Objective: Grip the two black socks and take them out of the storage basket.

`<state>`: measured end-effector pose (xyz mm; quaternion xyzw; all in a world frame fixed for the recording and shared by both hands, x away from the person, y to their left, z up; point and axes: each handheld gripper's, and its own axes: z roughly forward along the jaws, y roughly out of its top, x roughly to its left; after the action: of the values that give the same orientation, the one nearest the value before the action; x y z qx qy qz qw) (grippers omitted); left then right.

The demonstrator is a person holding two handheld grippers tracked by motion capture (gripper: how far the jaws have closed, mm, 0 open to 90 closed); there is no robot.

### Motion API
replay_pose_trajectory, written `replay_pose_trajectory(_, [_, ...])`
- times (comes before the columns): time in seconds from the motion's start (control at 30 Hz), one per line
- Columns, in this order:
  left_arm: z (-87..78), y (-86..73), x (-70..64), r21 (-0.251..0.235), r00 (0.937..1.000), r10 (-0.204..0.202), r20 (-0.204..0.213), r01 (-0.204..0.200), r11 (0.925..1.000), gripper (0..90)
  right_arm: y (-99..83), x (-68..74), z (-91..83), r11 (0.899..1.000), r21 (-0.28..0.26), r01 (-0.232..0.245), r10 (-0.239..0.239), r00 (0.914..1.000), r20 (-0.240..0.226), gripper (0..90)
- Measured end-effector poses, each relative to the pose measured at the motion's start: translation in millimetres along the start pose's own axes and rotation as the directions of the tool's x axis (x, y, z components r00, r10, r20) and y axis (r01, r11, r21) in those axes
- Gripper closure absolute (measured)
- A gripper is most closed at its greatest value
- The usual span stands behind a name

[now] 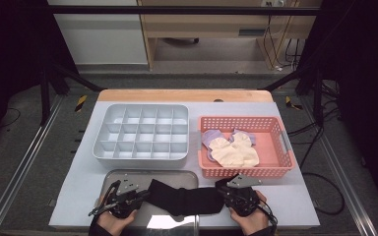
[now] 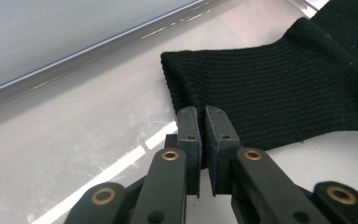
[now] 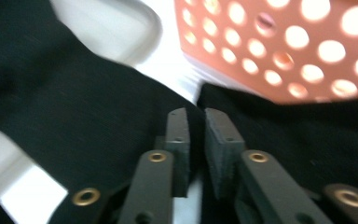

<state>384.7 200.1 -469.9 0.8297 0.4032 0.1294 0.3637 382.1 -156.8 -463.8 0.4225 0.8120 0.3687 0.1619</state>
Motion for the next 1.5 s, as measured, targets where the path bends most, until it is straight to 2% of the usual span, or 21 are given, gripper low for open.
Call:
replay_pose_trajectory(0.07, [0.2,0.0,-0.1,-0.006,1.0,-0.005,0.0,0.005,1.0,84.2,3.2,8.9,-3.8,0.999,-0.04,0.003,-0.005,0.9992,-0.041,74.3])
replay_pose_trajectory(0.13, [-0.4,0.1,-0.3,-0.008,1.0,-0.002,-0.002,0.002,1.0,84.2,4.8,18.2,-1.1,0.999,-0.049,0.012,-0.017,0.9948,-0.101,72.1])
replay_pose_trajectory(0.17, [-0.6,0.1,-0.5,-0.01,1.0,-0.002,-0.003,0.002,1.0,84.2,4.2,22.5,2.8,0.999,-0.044,0.016,-0.022,0.9919,-0.125,71.8])
replay_pose_trajectory(0.27, [-1.2,0.5,0.0,-0.016,1.0,-0.001,-0.006,0.001,0.9999,84.4,-0.2,30.1,16.6,0.999,0.017,0.033,-0.03,0.9881,-0.151,71.0])
replay_pose_trajectory(0.33, [-0.9,0.9,0.2,-0.023,0.9999,-0.005,-0.011,0.004,0.9997,84.5,-2.2,31.0,21.9,0.998,0.049,0.036,-0.028,0.9876,-0.154,73.4])
replay_pose_trajectory(0.43, [0.3,2.1,1.2,-0.025,0.9998,-0.005,-0.02,0.005,0.9997,84.7,-2.3,33.0,21.1,0.997,0.055,0.054,-0.047,0.9911,-0.124,83.8])
replay_pose_trajectory(0.5, [0.7,2.5,2.0,-0.027,0.9997,-0.006,-0.026,0.005,0.9996,84.7,-2.0,33.4,20.3,0.996,0.066,0.06,-0.051,0.9912,-0.122,90.0])
replay_pose_trajectory(0.67, [0.3,1.7,4.3,-0.02,0.9998,-0.011,-0.015,0.01,0.9998,84.5,-1.8,26.7,13.8,0.993,0.089,0.081,-0.07,0.9898,-0.124,90.0])
replay_pose_trajectory(0.73, [0.2,0.9,3.4,-0.016,0.9999,-0.014,0.006,0.014,0.9998,84.5,-2.2,21.2,8.2,0.994,0.088,0.067,-0.056,0.9905,-0.126,90.0])
replay_pose_trajectory(0.87, [-0.3,1.3,-2.1,-0.018,0.9996,0.014,0.026,-0.014,0.9997,84.2,-4.6,15.1,3.8,0.993,0.1,0.059,-0.045,0.9901,-0.133,90.0])
replay_pose_trajectory(0.93, [0.5,1.1,-3.6,-0.015,0.9995,0.023,0.023,-0.023,0.9996,83.9,-8.0,14.4,6.2,0.991,0.118,0.065,-0.048,0.9889,-0.14,90.0])
replay_pose_trajectory(1.0, [1.2,0.6,-2.9,-0.008,0.9996,0.021,0.02,-0.021,0.9997,83.3,-7.9,14.9,5.6,0.992,0.109,0.058,-0.042,0.9887,-0.144,89.4])
replay_pose_trajectory(1.07, [0.5,0.4,-1.3,-0.007,0.9996,0.021,0.016,-0.021,0.9998,83.1,-6.7,14.1,2.7,0.996,0.076,0.044,-0.032,0.9866,-0.16,86.7])
replay_pose_trajectory(1.2, [-0.2,0.4,1.1,-0.008,0.9997,0.02,0.012,-0.02,0.9998,81.9,-1.8,4.8,-9.7,1.0,-0.009,-0.002,0.0,0.9905,-0.138,82.4])
replay_pose_trajectory(1.27, [-0.5,0.6,1.3,-0.015,0.9998,0.02,0.009,-0.019,0.9997,77.6,-0.1,-5.2,-19.1,0.999,-0.049,-0.014,0.01,0.9964,-0.084,81.0])
replay_pose_trajectory(1.33, [-2.1,1.4,2.0,-0.028,0.9999,0.011,0.003,-0.011,0.9995,72.5,-0.4,-16.9,-28.5,0.996,-0.077,-0.041,0.039,0.9988,-0.03,80.3])
replay_pose_trajectory(1.43, [-4.8,1.9,4.0,-0.053,0.9999,-0.008,-0.011,0.007,0.9986,67.3,-4.2,-33.8,-37.4,0.994,-0.089,-0.07,0.073,0.9968,0.032,78.7])
replay_pose_trajectory(1.5, [-6.5,2.4,6.1,-0.072,0.9995,-0.027,-0.018,0.025,0.9971,63.0,-8.4,-43.3,-38.3,0.993,-0.079,-0.088,0.092,0.9946,0.049,77.7])
